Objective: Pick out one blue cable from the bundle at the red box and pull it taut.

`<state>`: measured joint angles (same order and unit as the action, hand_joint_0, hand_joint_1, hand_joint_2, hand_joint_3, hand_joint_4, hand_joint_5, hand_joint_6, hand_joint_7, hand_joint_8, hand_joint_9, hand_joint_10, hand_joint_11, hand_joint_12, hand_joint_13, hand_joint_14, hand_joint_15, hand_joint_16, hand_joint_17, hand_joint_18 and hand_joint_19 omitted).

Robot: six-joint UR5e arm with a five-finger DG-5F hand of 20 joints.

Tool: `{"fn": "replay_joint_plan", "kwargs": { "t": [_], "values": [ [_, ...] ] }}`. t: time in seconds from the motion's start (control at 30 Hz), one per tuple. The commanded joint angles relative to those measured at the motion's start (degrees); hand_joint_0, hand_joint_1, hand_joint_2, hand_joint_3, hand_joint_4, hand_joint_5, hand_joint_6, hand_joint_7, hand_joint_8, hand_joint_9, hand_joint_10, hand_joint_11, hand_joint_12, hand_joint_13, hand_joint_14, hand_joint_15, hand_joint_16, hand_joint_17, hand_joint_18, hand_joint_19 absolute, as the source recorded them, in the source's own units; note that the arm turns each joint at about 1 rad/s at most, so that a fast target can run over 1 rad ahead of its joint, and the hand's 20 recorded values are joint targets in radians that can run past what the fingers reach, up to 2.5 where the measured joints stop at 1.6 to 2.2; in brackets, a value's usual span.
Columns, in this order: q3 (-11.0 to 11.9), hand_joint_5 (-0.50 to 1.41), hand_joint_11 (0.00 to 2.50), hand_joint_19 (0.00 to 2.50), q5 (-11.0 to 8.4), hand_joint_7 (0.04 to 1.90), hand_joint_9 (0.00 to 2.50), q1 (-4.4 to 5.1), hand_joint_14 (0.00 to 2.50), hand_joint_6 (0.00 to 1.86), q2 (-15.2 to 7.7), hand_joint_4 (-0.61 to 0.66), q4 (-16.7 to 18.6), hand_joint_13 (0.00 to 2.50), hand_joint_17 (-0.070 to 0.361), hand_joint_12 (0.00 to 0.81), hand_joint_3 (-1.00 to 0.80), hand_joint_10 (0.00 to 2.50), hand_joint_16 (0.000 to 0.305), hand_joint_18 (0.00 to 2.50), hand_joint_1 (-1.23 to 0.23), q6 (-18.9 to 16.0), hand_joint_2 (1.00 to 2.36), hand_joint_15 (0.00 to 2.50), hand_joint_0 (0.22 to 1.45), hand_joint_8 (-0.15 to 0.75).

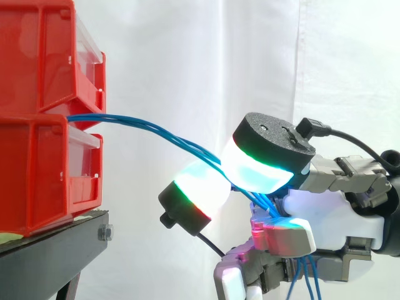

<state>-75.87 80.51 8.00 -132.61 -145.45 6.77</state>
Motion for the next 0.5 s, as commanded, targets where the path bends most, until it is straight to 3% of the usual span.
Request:
{"fn": "replay_joint_plan", "kwargs": {
  "t": [0.0,0.17,0.47],
  "values": [
    [0.02,-0.08,0.82,0.66,-0.01,1.06,1.37,0.0,0.02,0.92,-0.02,-0.03,0.0,1.0,0.105,0.341,-0.16,0.03,0.047,0.88,-0.92,0.0,1.02,0.44,0.68,0.322],
    [0.02,-0.07,0.82,0.63,-0.01,1.15,1.41,0.0,0.02,0.92,-0.02,-0.1,0.0,1.03,0.101,0.328,-0.5,0.03,0.045,0.9,-0.94,0.0,1.0,0.43,0.78,0.318],
    [0.02,-0.07,0.81,0.63,0.08,1.1,1.44,-0.09,0.02,0.93,-0.02,-0.13,-0.09,1.05,0.099,0.325,-0.5,0.03,0.044,0.92,-0.96,0.0,1.0,0.43,0.73,0.314]
  ]
}}
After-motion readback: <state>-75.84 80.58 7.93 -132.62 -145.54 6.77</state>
